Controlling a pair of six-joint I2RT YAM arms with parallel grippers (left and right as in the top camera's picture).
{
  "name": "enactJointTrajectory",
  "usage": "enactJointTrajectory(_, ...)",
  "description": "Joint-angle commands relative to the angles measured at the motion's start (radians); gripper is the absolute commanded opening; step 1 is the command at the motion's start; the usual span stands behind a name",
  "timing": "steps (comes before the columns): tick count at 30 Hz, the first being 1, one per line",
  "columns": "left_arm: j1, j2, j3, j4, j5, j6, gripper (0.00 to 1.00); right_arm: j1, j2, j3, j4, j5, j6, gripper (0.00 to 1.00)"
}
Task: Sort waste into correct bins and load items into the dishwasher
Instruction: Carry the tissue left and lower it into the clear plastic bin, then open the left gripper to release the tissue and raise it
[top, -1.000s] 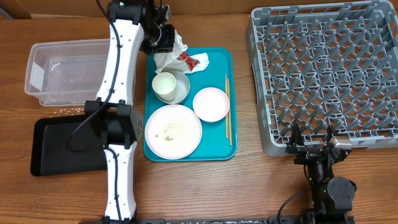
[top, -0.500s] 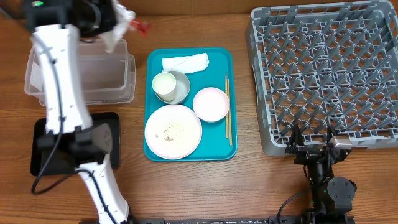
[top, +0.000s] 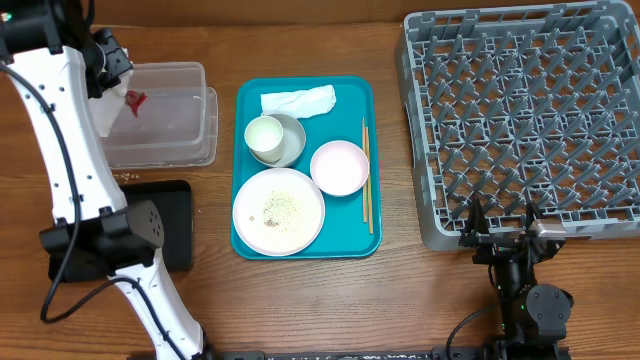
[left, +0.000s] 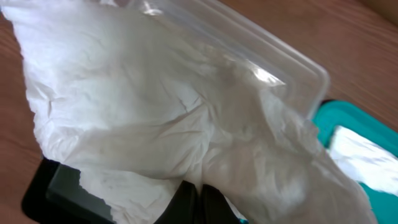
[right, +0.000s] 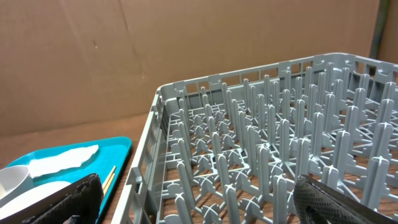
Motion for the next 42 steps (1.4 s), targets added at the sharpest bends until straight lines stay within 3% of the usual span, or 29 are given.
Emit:
enactJointTrajectory(1,0.000,0.060,-0.011,0.011,-0.080,-0.032,0.04,0.005,-0.010,-0.010,0.007,0.006,-0.004,1.00)
enactJointTrajectory(6,0.000,0.120,-0.011,0.018,-0.081,-0.030,0.08,0.005,-0.010,-0.010,0.007,0.007,-0.004,1.00)
enactJointTrajectory(8,0.000,0.135,-0.011,0.024,-0.084,-0.030,0.20,0.005,-0.010,-0.010,0.008,0.006,-0.004,1.00)
enactJointTrajectory(9,0.000,0.138,-0.011,0.031,-0.084,-0.029,0.35,0.005,-0.010,-0.010,0.008,0.006,-0.004,1.00)
enactJointTrajectory(10,0.000,0.139,-0.011,0.039,-0.084,-0.029,0.38,0.005,-0.010,-0.010,0.008,0.007,-0.004,1.00)
enactJointTrajectory(15,0.000,0.139,-0.011,0.080,-0.083,-0.022,0.39,0.005,-0.010,-0.010,0.007,0.007,-0.004,1.00)
enactJointTrajectory(24,-0.002,0.138,-0.011,0.080,-0.047,-0.019,0.32,0.005,-0.010,-0.010,0.007,0.007,-0.004,1.00)
enactJointTrajectory(28,-0.002,0.138,-0.011,0.073,0.082,0.093,0.31,0.005,-0.010,-0.010,0.008,0.007,-0.004,1.00)
enactJointTrajectory(30,-0.002,0.138,-0.011,0.047,0.120,0.112,0.21,0.005,-0.010,-0.010,0.007,0.006,-0.004,1.00)
enactJointTrajectory(32,-0.002,0.138,-0.011,0.008,0.117,0.112,0.09,0.005,-0.010,-0.010,0.008,0.007,-0.004,1.00)
enactJointTrajectory(34,-0.002,0.138,-0.019,-0.010,0.101,0.121,0.04,0.005,-0.010,-0.010,0.008,0.007,-0.004,1.00)
enactJointTrajectory(37,-0.001,0.137,-0.024,-0.010,0.087,0.115,0.04,0.005,-0.010,-0.010,0.008,0.006,-0.004,1.00)
enactJointTrajectory(42,0.013,0.135,-0.024,-0.010,-0.083,0.075,0.04,0.005,-0.010,-0.010,0.008,0.007,-0.004,1.00)
